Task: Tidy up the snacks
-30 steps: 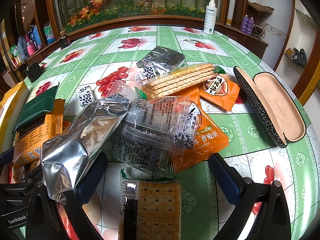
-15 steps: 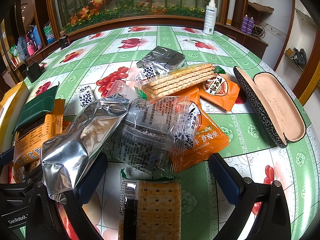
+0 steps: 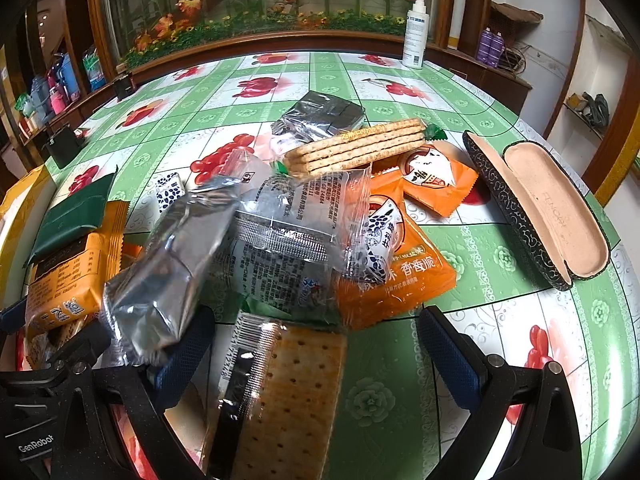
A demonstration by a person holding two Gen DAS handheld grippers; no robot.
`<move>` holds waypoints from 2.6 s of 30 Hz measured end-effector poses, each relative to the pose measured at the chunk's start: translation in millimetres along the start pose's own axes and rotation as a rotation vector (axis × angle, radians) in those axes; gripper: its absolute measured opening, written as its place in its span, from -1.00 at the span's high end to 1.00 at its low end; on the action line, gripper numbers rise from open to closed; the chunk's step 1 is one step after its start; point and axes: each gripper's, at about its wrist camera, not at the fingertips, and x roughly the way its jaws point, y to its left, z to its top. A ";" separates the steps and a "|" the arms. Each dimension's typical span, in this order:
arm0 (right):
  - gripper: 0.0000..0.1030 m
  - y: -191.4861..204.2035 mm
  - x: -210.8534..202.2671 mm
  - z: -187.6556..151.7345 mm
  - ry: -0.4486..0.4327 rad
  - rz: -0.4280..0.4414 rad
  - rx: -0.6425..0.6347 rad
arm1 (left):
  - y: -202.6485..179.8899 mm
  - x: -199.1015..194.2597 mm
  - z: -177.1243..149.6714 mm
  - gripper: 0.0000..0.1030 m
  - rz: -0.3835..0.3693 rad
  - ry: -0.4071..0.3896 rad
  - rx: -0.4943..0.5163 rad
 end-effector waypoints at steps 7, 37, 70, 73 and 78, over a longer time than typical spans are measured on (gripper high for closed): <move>-0.98 -0.1 -0.1 -0.3 0.000 0.000 0.000 | -1.4 -0.3 -1.7 -1.00 -0.002 0.000 0.002; -0.98 -0.1 0.2 -0.3 0.000 0.000 0.000 | 0.1 -0.4 -1.3 -1.00 -0.008 0.000 0.007; -0.98 0.0 0.0 0.1 0.000 -0.001 0.000 | -5.5 -7.7 -5.1 -0.79 -0.060 -0.004 0.066; -0.98 -0.1 0.1 0.1 0.000 -0.001 0.000 | -8.3 -16.7 -11.6 -0.40 -0.069 -0.022 0.096; -0.98 0.0 0.2 0.0 0.000 -0.001 0.000 | 0.3 -30.5 -17.6 -0.07 -0.138 0.046 0.088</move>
